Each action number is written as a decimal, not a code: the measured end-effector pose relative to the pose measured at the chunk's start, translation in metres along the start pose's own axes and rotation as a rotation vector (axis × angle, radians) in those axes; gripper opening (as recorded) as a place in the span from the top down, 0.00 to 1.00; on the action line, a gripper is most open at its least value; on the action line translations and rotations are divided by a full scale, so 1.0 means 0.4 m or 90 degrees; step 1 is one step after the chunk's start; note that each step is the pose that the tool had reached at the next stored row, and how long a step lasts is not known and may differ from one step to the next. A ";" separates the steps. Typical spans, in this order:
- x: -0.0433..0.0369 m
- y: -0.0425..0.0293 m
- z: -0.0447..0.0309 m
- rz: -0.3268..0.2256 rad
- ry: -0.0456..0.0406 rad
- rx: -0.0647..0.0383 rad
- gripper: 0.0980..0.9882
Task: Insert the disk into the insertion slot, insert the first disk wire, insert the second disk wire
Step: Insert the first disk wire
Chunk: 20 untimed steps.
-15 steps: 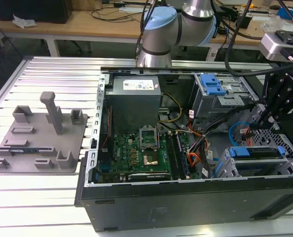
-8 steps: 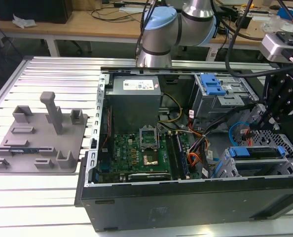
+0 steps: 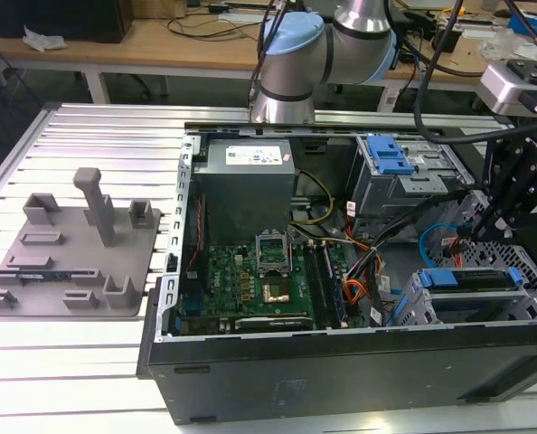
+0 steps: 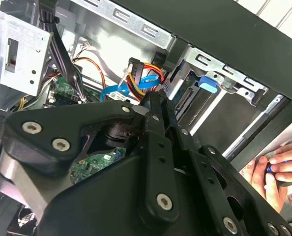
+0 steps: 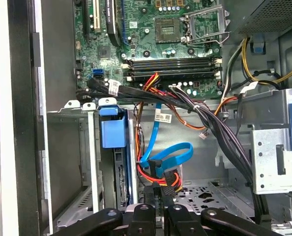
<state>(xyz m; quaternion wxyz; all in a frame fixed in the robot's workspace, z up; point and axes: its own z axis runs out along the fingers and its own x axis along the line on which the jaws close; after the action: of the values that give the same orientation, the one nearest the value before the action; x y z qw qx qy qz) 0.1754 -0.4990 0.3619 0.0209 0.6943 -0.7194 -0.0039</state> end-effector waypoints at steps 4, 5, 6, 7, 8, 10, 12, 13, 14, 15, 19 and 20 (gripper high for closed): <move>0.002 -0.005 0.000 -0.002 0.0070 0.000 0.93; 0.003 -0.007 0.000 -0.003 0.0074 0.000 0.93; 0.005 -0.008 0.000 -0.003 0.0083 0.000 0.93; 0.007 -0.008 0.000 -0.004 0.0088 0.000 0.93; 0.011 -0.008 0.000 -0.004 0.0093 0.000 0.93; 0.022 -0.009 0.001 -0.006 0.0103 0.001 0.93; 0.033 -0.009 0.002 -0.009 0.0117 0.001 0.93; 0.035 -0.009 0.003 -0.010 0.0123 0.001 0.93; 0.038 -0.009 0.004 -0.011 0.0133 0.001 0.93; 0.040 -0.010 0.006 -0.012 0.0142 0.001 0.93; 0.048 -0.010 0.009 -0.015 0.0173 0.001 0.93; 0.049 -0.010 0.010 -0.016 0.0186 0.001 0.93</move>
<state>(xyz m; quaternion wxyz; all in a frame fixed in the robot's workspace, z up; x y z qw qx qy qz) 0.1786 -0.5188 0.3581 0.0307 0.7033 -0.7102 0.0067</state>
